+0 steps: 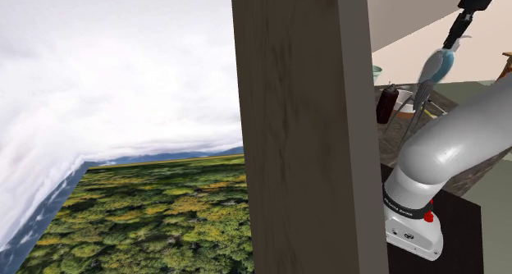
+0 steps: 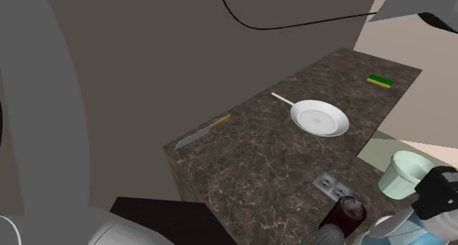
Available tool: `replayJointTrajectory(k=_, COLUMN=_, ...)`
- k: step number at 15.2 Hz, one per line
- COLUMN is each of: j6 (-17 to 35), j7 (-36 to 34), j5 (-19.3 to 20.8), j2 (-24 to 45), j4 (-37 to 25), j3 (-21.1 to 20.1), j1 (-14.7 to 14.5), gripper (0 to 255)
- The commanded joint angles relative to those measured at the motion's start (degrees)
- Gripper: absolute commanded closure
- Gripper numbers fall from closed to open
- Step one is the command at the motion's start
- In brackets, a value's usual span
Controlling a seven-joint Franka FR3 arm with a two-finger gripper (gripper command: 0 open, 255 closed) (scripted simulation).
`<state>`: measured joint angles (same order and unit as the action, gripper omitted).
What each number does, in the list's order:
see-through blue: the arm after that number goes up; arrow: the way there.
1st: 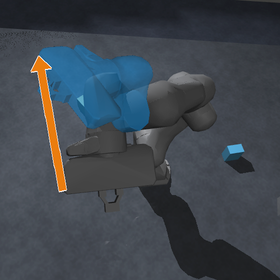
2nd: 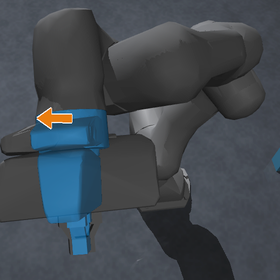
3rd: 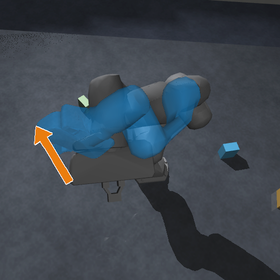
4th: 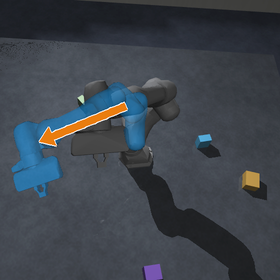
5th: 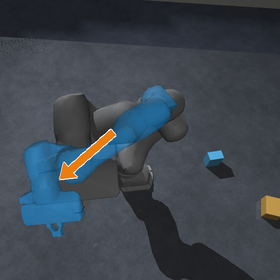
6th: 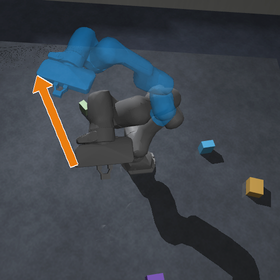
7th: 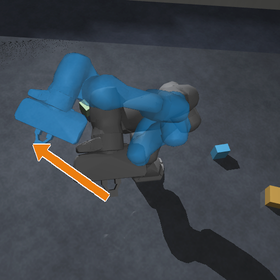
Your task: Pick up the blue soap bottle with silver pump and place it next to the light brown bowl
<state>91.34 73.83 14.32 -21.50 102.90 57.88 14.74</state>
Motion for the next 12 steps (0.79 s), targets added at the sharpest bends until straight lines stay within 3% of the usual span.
replayJointTrajectory(k=1, j6=0.8, j7=4.0, j5=-1.4, j2=2.8, j4=-2.1, j3=5.1, j1=-1.6, gripper=255)
replayJointTrajectory(k=3, j6=1.6, j7=8.3, j5=-3.5, j2=6.0, j4=-4.1, j3=11.2, j1=-3.8, gripper=255)
replayJointTrajectory(k=5, j6=2.3, j7=13.6, j5=-7.2, j2=10.5, j4=-6.4, j3=20.2, j1=-8.1, gripper=255)
replayJointTrajectory(k=6, j6=2.7, j7=16.8, j5=-10.0, j2=13.5, j4=-7.6, j3=28.2, j1=-13.2, gripper=255)
replayJointTrajectory(k=7, j6=2.7, j7=17.7, j5=-9.7, j2=13.2, j4=-9.0, j3=38.5, j1=-22.7, gripper=255)
replayJointTrajectory(k=8, j6=2.5, j7=17.6, j5=-8.0, j2=11.3, j4=-10.6, j3=45.2, j1=-29.6, gripper=255)
replayJointTrajectory(k=9, j6=1.8, j7=15.4, j5=-3.2, j2=6.4, j4=-12.3, j3=44.6, j1=-31.1, gripper=255)
replayJointTrajectory(k=12, j6=0.0, j7=14.6, j5=3.4, j2=-1.1, j4=-18.3, j3=50.4, j1=-38.8, gripper=255)
